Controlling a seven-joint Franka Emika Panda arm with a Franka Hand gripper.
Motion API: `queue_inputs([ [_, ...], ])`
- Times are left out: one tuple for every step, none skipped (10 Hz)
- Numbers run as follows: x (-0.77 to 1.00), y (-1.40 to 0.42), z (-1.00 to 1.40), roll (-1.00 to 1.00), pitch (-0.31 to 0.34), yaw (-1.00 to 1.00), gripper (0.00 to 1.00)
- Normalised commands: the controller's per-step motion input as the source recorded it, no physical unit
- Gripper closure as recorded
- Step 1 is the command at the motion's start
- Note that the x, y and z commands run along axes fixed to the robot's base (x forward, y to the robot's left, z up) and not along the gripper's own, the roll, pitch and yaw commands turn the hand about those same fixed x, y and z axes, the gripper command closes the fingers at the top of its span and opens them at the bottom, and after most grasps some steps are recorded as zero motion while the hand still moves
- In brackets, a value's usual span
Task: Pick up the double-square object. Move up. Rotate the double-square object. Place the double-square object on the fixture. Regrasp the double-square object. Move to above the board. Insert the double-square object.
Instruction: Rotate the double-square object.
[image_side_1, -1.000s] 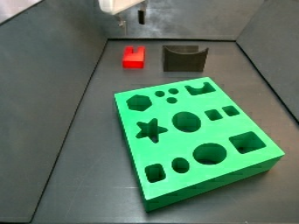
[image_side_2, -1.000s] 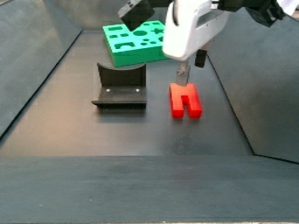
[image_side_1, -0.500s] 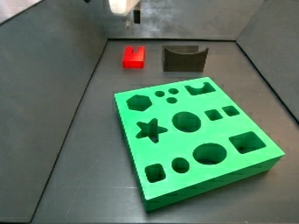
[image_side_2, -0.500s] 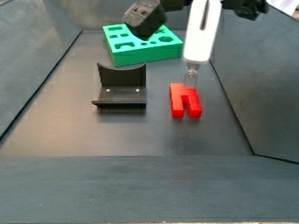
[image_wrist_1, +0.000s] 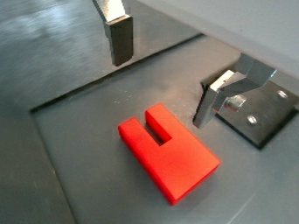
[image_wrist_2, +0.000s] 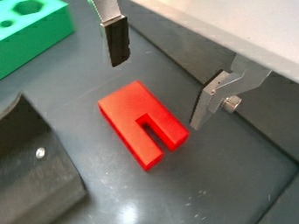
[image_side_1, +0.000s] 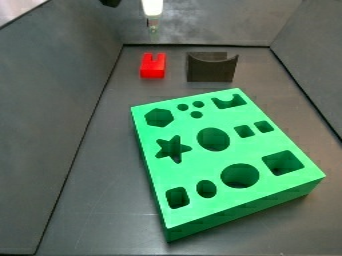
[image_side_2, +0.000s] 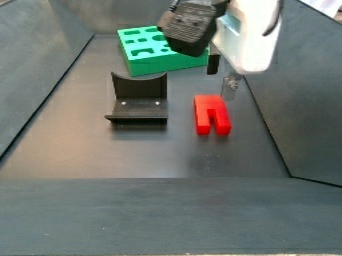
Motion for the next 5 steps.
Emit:
queue_inputs([
  [0.03, 0.00, -0.02, 0.00, -0.012, 1.00, 0.00],
  [0.03, 0.00, -0.02, 0.00, -0.013, 1.00, 0.00],
  [0.03, 0.00, -0.02, 0.00, -0.014, 1.00, 0.00],
  [0.03, 0.00, -0.02, 0.00, -0.014, 1.00, 0.00],
  [0.03, 0.00, -0.02, 0.00, -0.015, 1.00, 0.00],
])
